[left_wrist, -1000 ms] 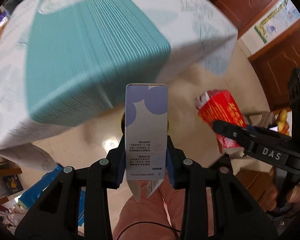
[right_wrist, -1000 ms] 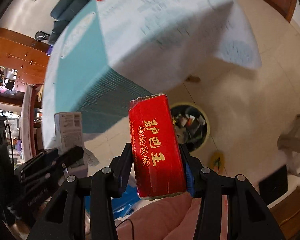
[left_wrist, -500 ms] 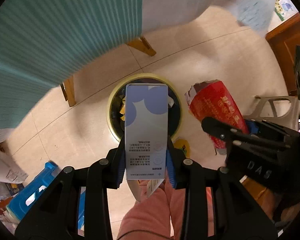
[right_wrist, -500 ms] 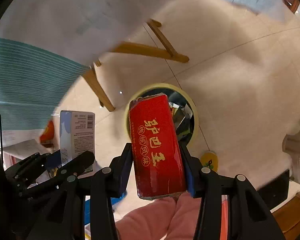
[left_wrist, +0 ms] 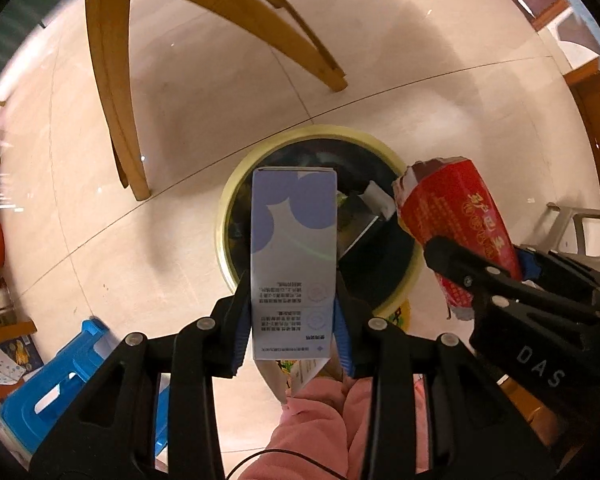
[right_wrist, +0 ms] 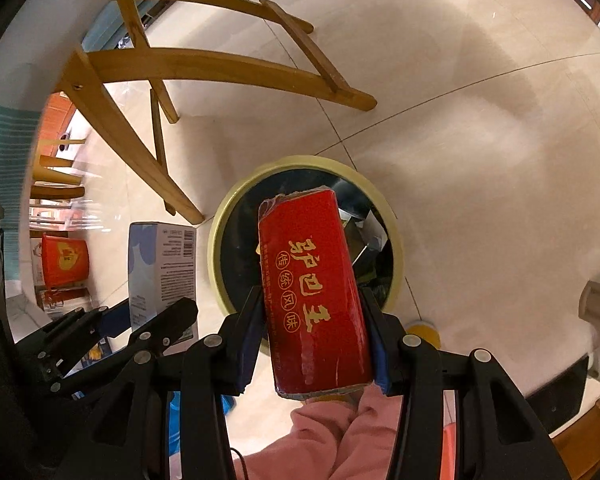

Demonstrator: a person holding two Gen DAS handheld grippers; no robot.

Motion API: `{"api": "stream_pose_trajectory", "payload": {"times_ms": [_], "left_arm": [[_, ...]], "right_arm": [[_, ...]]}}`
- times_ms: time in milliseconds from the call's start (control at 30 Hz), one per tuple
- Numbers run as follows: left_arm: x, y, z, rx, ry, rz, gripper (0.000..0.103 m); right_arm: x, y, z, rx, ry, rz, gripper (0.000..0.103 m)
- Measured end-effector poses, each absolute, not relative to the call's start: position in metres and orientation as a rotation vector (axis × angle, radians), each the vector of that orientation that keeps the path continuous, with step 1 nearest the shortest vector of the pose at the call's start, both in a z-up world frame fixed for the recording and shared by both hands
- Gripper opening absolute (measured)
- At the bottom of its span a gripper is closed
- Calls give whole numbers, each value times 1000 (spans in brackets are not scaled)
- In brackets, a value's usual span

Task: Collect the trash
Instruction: 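Carry the white box and red bag over the black bin, then open both grippers to drop the box and bag into the bin, then move both tools back over the table toward the last two items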

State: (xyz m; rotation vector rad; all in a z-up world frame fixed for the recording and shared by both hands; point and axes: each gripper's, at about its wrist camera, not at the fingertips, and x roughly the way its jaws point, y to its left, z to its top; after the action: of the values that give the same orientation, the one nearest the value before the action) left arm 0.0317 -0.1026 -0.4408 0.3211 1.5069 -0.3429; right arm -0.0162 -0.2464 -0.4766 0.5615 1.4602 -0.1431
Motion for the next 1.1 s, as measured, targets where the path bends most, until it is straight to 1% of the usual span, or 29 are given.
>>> {"api": "stream_pose_trajectory", "payload": {"times_ms": [67,100,133,167,200,233,267,500,600,667,733,767,833,1100], "left_arm": [[35,-100,-444,308,1502,-327,39],[38,-97,-445,299,1497,-313,44],[40,-95,-446,292,1496,-303,52],[42,-89,-446,285,1496,-295,58],[45,-84,-447,269,1495,-282,69],[45,-79,-449,258,1492,-276,78],[46,-74,-448,251,1488,-272,80],[44,-50,-442,198,1477,-223,80],[44,-41,-438,159,1476,-194,81],[42,-39,-432,137,1473,-173,81],[43,-31,-431,115,1469,-161,81],[43,-29,-429,110,1465,-155,81],[41,-27,-425,107,1456,-148,81],[29,-22,-388,83,1426,-140,81]], "right_arm": [[-12,-244,-483,562,1462,-142,46],[-9,-244,-489,566,1462,-142,46],[-8,-244,-492,571,1463,-143,46],[-7,-245,-495,575,1465,-146,46],[-7,-246,-496,577,1466,-147,47],[-6,-246,-496,580,1467,-146,47],[-6,-246,-497,586,1468,-140,47],[11,-237,-499,562,1466,-65,49],[19,-232,-499,579,1464,-47,52],[22,-229,-496,584,1458,-38,56],[23,-227,-491,582,1445,-30,67],[23,-226,-488,580,1438,-24,69],[23,-224,-481,570,1434,-20,76],[13,-228,-436,546,1387,-28,77]]}}
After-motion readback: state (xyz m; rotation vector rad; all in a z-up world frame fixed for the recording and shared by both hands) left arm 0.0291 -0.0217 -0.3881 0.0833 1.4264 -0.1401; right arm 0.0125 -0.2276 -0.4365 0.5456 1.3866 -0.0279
